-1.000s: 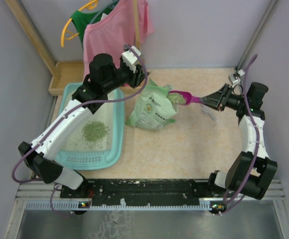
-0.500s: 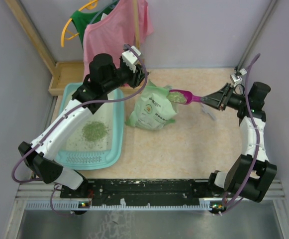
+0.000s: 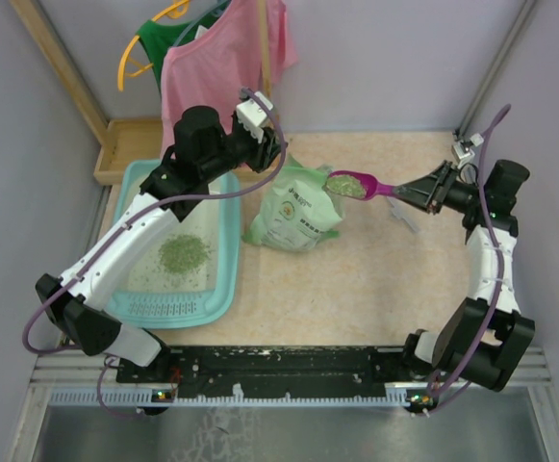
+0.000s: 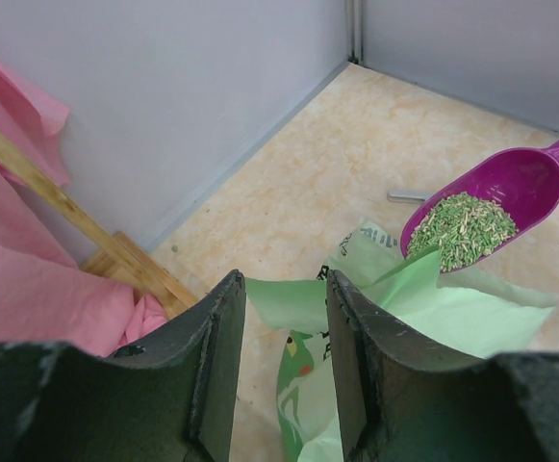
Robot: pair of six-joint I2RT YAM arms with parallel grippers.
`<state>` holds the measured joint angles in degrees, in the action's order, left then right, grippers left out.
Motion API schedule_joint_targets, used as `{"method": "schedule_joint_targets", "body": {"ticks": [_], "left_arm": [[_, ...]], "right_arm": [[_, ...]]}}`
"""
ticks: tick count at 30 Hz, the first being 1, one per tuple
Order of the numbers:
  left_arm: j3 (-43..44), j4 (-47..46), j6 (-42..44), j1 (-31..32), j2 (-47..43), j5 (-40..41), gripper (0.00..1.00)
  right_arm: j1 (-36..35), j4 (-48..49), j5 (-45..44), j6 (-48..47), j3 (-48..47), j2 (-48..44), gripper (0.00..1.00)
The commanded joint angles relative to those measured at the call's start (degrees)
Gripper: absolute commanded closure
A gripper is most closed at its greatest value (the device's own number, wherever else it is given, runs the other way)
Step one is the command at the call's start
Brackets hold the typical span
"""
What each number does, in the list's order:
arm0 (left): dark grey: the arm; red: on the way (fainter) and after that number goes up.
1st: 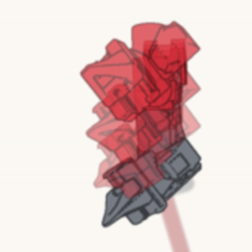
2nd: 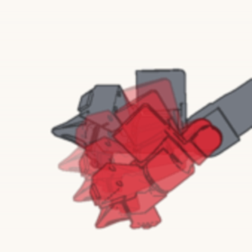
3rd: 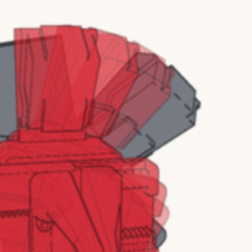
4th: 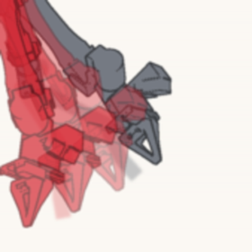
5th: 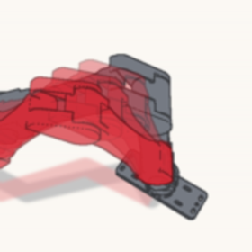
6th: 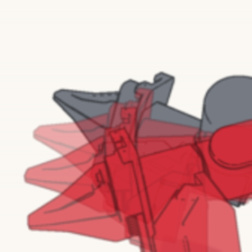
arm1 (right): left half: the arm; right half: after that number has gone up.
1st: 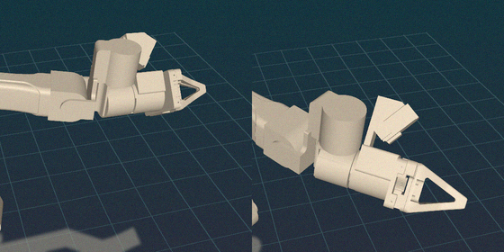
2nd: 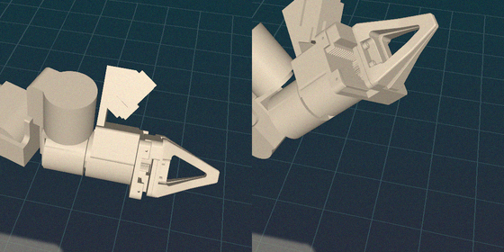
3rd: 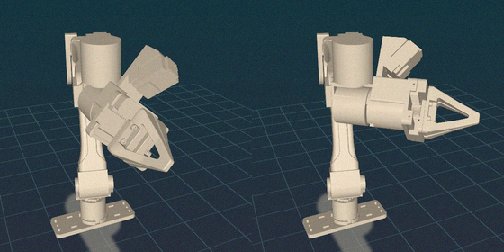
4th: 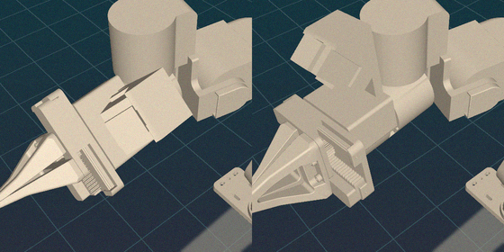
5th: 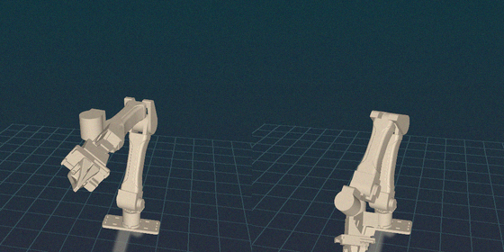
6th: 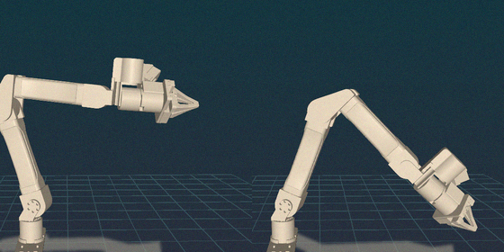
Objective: Fill the litter box with clean litter
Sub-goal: 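Scoop the cat litter from the cat litter bag.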
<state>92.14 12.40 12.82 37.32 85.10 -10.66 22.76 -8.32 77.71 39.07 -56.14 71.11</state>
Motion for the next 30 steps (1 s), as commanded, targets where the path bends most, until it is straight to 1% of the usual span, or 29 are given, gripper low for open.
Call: {"method": "schedule_joint_targets", "body": {"ticks": [1,12,19,30], "left_arm": [[-0.40,-1.32,-0.52,0.30,-2.04,0.53,0.54],[-0.61,-1.31,-0.56,0.30,-2.22,1.66,0.54],[-1.46,-1.68,-0.61,0.23,-2.48,1.93,0.55],[-1.96,-2.11,-0.49,0.21,-2.65,2.13,0.54]], "right_arm": [[1.29,2.69,1.78,0.37,-3.41,-0.32,1.00],[1.58,2.95,2.27,1.61,-7.94,1.98,1.00],[1.57,8.43,2.50,6.70,-9.03,2.93,1.00],[1.56,14.51,3.31,12.47,-9.31,2.90,1.00]]}}
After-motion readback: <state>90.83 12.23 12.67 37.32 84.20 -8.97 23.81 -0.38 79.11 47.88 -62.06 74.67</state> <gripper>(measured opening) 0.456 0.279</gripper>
